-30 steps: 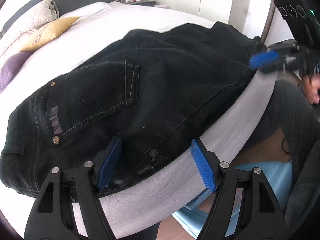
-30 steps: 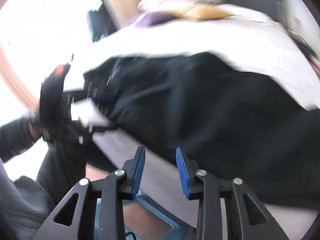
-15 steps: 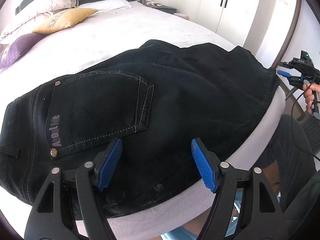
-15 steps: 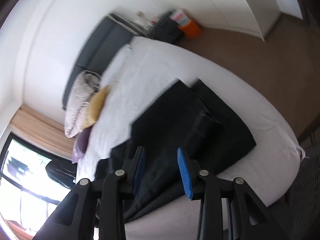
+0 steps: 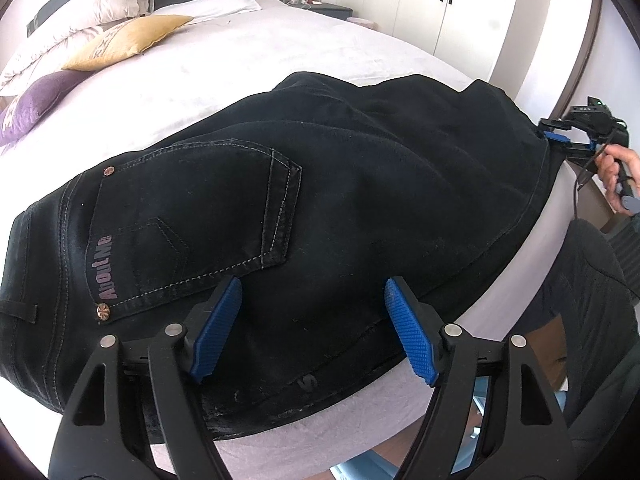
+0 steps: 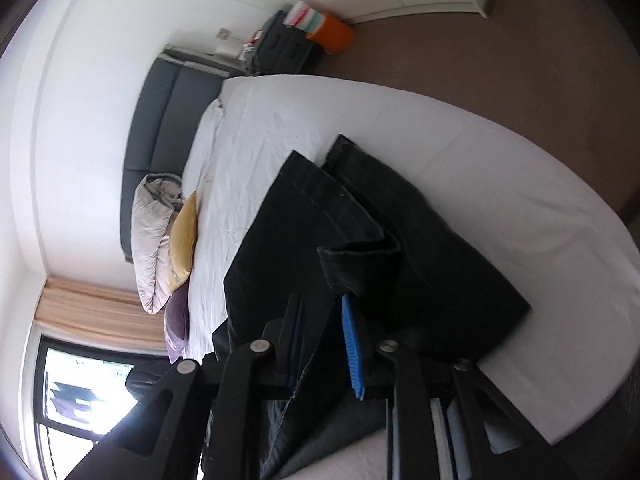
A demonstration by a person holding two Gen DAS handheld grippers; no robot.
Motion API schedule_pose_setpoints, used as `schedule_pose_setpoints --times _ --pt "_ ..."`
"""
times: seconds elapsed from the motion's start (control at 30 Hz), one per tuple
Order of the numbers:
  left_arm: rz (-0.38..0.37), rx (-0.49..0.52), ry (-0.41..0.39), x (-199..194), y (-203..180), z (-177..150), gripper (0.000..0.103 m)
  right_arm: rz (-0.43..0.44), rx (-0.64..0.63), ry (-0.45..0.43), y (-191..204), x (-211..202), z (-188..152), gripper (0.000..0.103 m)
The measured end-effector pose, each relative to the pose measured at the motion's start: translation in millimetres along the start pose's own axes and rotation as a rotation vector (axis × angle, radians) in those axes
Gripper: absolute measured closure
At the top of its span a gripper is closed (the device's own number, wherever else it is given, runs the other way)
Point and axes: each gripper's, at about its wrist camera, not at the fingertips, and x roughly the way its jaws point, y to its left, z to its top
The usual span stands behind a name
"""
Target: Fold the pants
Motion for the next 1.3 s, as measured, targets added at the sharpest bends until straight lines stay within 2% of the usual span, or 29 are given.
schedule_pose_setpoints --times 0.13,0.3,0.47,0.53,0.7,0.87,1.0,1.13,1.3 --pt "0.000 -0.001 -0.005 0 0 -3 0.028 -0.112 0.005 -0.018 -2 -19 -2 0.074" --pt "0.003 0.001 -0.006 0 -1 -3 0.027 -0.126 0.052 -0.006 -1 -17 5 0.048" --pt "0.000 -0.004 -0.014 -1 1 -5 0.027 -0.157 0.105 0.016 -2 -4 18 0.049" --pt "-0.002 -0.003 -0.015 -1 2 -6 0.027 -0.156 0.106 0.018 -2 -3 22 0.052" --pt "-0.008 -0.004 -0.021 -1 4 -7 0.026 -0.156 0.110 0.015 -14 -5 22 0.086" --pt "-0.004 0.004 -0.015 -1 2 -6 0.025 -0.145 0.044 -0.009 -16 -9 17 0.091" --pt "0.002 0.005 -0.010 -1 1 -5 0.025 -0.115 0.024 -0.069 -14 -19 10 0.094" --pt "0.008 0.008 -0.007 -1 -2 -3 0.024 -0.107 0.016 -0.125 -17 -34 2 0.096" --pt "0.014 0.008 -0.006 1 -4 -2 0.021 -0.098 0.027 -0.156 -26 -43 -2 0.096"
